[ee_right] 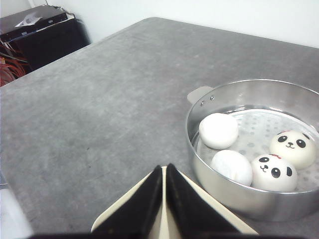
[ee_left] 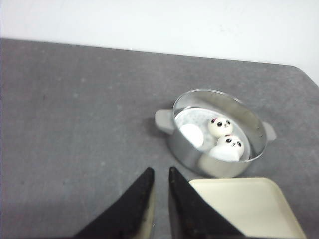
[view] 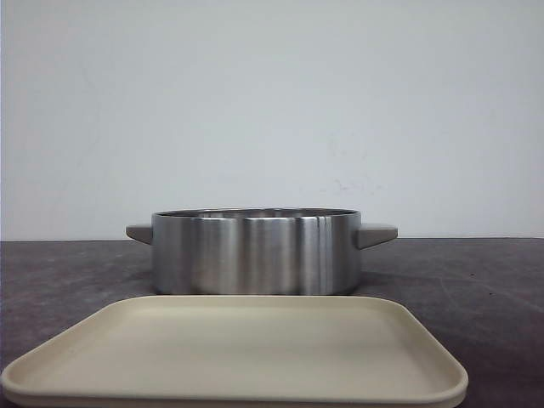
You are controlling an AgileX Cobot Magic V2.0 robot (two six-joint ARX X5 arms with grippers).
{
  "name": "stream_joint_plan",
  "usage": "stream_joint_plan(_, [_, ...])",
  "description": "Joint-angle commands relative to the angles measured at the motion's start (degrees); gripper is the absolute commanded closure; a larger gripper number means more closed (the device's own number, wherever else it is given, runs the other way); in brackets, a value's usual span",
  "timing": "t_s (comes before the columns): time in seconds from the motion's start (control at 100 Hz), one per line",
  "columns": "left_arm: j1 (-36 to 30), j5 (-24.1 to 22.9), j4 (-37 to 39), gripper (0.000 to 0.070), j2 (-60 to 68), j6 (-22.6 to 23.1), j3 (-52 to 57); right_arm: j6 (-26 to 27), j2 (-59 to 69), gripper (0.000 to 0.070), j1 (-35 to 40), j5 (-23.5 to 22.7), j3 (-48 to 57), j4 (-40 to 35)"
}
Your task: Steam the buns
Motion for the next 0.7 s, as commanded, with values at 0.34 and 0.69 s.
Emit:
stream_joint_plan(0.34, [-0.57, 1.55, 0.46, 0.0688, -2.14, -2.29, -6.08, -0.15, 0.39, 0.0694, 0.66, 0.07, 0.42, -0.52])
stream_joint_plan(0.69, [-0.57, 1.55, -1.27, 0.0683, -2.21, -2.32, -6.05, -0.15, 0.39, 0.0694, 0.66, 0.07, 0.42, -0.50])
